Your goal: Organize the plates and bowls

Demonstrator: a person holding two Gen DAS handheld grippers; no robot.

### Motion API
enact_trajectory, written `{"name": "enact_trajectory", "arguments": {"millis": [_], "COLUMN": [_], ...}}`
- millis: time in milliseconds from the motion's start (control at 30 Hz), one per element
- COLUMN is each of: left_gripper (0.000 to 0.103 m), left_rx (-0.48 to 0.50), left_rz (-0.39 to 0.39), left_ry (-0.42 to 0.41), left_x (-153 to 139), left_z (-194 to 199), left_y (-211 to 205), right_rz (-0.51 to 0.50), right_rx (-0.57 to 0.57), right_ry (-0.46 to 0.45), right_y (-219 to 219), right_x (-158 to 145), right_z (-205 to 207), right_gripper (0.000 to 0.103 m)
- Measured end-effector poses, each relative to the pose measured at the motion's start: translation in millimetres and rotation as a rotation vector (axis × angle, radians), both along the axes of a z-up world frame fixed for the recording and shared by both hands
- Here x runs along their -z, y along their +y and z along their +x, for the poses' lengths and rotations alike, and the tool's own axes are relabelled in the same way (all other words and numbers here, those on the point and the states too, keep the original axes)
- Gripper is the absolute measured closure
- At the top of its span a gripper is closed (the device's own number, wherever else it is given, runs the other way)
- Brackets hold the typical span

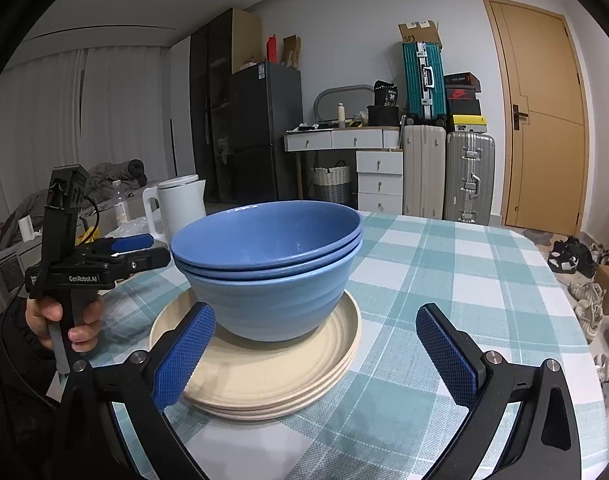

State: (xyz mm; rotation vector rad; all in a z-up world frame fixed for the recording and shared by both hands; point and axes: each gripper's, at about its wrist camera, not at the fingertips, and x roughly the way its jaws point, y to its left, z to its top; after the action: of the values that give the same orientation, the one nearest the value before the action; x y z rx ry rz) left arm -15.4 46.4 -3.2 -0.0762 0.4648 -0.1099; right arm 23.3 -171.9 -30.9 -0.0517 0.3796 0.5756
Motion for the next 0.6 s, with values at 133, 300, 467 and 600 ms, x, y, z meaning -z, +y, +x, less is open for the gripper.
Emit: {"name": "enact_trajectory", "arguments": {"millis": [133,300,467,600], "left_gripper": [0.001,0.001,0.001,0.001], "left_rx": [0.004,-0.002,0.003,0.003], "left_rz": [-0.002,-0.003,-0.009,-0.01], "left_ry": [-0.006,-0.007,-0.005,-0.001], "left_x": [1.6,2.9,2.3,1.6], "left_z": [1.7,1.8,1.5,1.7], "left_y": [0.2,0.8,0.9,1.2], "right_rz": [0.003,-0.015,-0.01,0.0], "right_rx": [-0.006,-0.009,0.005,0.008], "right_ry": [-0.02,-0.031,-0.036,-0.04], "right_y": [-0.3,4.2,2.5,-0.2], "right_x": [-0.5,-1.2,-1.5,-2.0], "right_z": [-3.4,-5.6,-6.5,-7.2], "right_gripper": [0.001,0.001,0.001,0.001]}}
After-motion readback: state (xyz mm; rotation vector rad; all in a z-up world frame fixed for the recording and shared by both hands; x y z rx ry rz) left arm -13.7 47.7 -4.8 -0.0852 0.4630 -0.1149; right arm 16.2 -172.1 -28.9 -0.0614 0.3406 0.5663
